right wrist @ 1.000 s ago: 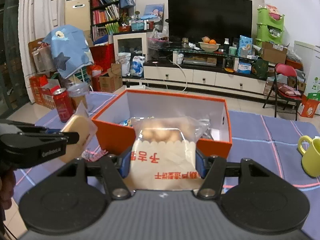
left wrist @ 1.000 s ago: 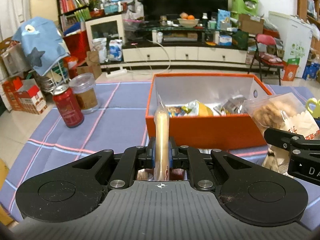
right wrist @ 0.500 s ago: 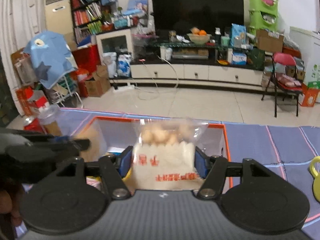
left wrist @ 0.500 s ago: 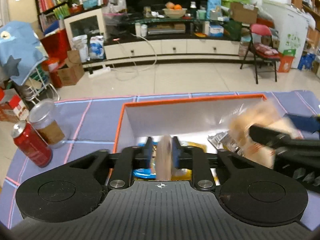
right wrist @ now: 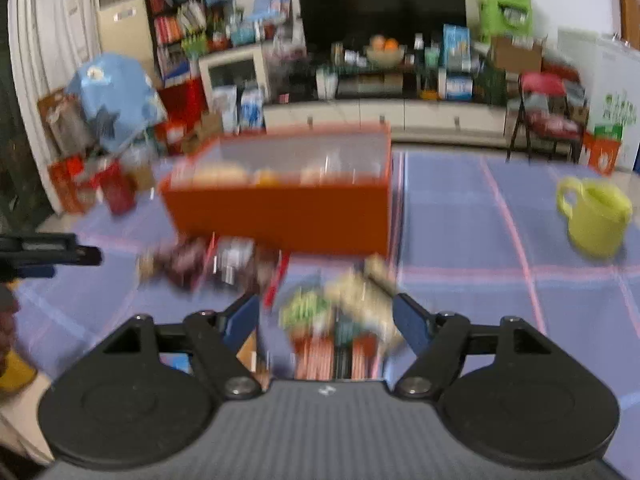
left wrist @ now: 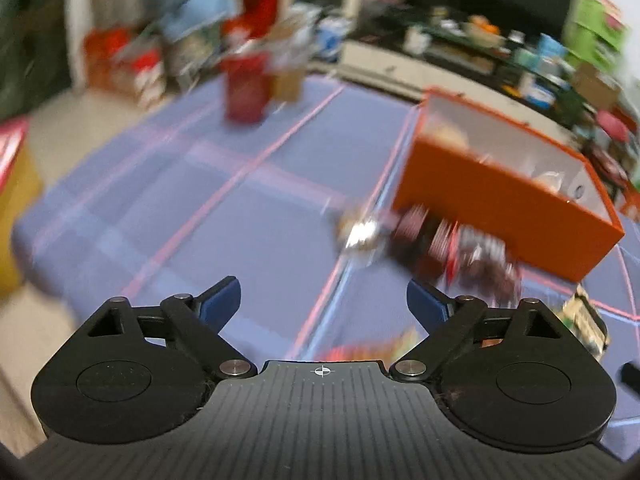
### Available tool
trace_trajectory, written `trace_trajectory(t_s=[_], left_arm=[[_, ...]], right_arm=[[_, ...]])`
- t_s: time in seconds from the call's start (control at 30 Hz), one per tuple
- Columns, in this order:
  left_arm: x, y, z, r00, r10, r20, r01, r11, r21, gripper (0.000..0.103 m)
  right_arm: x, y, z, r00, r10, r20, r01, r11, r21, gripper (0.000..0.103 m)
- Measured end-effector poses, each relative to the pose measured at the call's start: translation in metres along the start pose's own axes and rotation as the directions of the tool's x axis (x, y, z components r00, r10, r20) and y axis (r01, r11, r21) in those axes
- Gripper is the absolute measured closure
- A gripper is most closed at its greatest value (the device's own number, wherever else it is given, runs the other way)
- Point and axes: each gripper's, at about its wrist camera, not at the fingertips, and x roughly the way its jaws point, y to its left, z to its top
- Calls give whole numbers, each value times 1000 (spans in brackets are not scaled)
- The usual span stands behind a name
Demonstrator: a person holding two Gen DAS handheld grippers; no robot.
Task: Organize snacks
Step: 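Grasp the red chip bag with the left gripper while the right grasps the brown wafer bag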
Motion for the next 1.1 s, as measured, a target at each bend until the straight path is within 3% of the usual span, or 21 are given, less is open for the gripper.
trace_trajectory(t_s=[0.1,0.23,0.4,0.6,0.7,0.8,0.83,0.9,0.93,1.03,1.1], left_arm=[[-11,10,-33,999,20,-46,-25,994,-110,16],[-17,3,-58,994,63,-83,-81,972,-222,10],[-3,-29,-56,989,104,-101,-123,971,-206,9],[11,-34,-58,991,96,-95,-121,946,-300,8],[19,-38,-55,991,101,-86,-122,947,-297,8],[27,-32,-55,992,90,-93,-115,944,-310,8],[29,-30,-55,993,76,-94,-101,947,-304,8],[29,-27,-55,995,53,-83,-73,961,-267,9],[28,-24,-55,997,31,-76,-49,967,-251,17],[22,-22,-52,997,-59,-45,51,984,-171,69],[17,-24,-49,999,-29,-40,24,992,-123,75]], right_arm=[[7,-5,-20,998,-4,-59,9,997,73,28],[11,-5,-23,998,-50,-31,53,993,108,21],[20,-13,-25,999,-14,-30,20,974,224,20],[31,-8,-32,997,-8,-81,23,982,185,20],[42,-6,-32,993,-28,-112,46,985,166,25],[55,-7,-35,984,-29,-177,58,985,163,37],[55,-7,-36,984,-31,-173,59,985,160,49],[54,-7,-35,984,-16,-178,44,987,154,53],[53,-9,-34,984,-6,-179,35,987,160,54],[50,-7,-34,984,7,-176,18,989,144,55],[47,-3,-32,987,2,-163,16,994,111,55]])
